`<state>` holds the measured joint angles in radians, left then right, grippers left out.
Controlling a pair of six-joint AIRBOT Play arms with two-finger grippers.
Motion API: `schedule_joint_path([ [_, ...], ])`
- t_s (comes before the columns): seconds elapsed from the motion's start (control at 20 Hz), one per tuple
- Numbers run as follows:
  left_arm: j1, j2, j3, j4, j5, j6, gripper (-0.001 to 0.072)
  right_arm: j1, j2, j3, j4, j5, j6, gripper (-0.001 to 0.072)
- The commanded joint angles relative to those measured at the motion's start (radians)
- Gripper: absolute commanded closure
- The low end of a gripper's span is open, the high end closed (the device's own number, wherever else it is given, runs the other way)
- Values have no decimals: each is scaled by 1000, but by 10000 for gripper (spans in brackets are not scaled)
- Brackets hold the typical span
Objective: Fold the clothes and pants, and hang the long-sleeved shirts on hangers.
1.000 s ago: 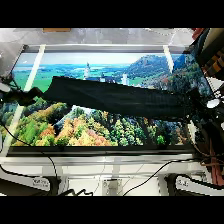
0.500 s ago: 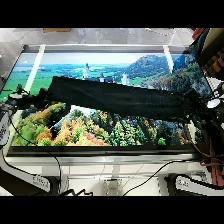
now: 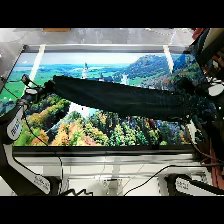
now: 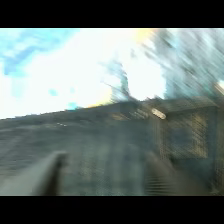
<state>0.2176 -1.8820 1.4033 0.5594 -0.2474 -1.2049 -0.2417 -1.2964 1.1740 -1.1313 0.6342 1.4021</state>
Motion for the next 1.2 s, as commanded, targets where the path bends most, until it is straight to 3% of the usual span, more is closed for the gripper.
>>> schedule_joint_path([
  [0.0, -19, 36, 31, 70, 41, 61, 689, 125, 1, 68, -1, -77, -34, 569],
  [0.1, -19, 100, 32, 127, -5, 62, 689, 205, -8, 71, 0, -183, -35, 657],
  [0.3, -19, 264, 31, 290, -217, 66, 688, 351, -108, 148, 2, -229, 66, 658],
  [0.45, -28, 377, 31, 286, -324, 160, 688, 470, -238, 263, 11, -191, 116, 659],
  [0.6, -44, 487, 31, 286, -402, 167, 688, 596, -382, 401, 9, -163, 185, 659],
  [0.8, -47, 624, 31, 286, -431, 166, 688, 723, -580, 622, 10, -49, 283, 660],
  [1.15, -43, 691, 31, 286, -427, 166, 687, 961, -807, 855, 70, 71, 293, 660],
])
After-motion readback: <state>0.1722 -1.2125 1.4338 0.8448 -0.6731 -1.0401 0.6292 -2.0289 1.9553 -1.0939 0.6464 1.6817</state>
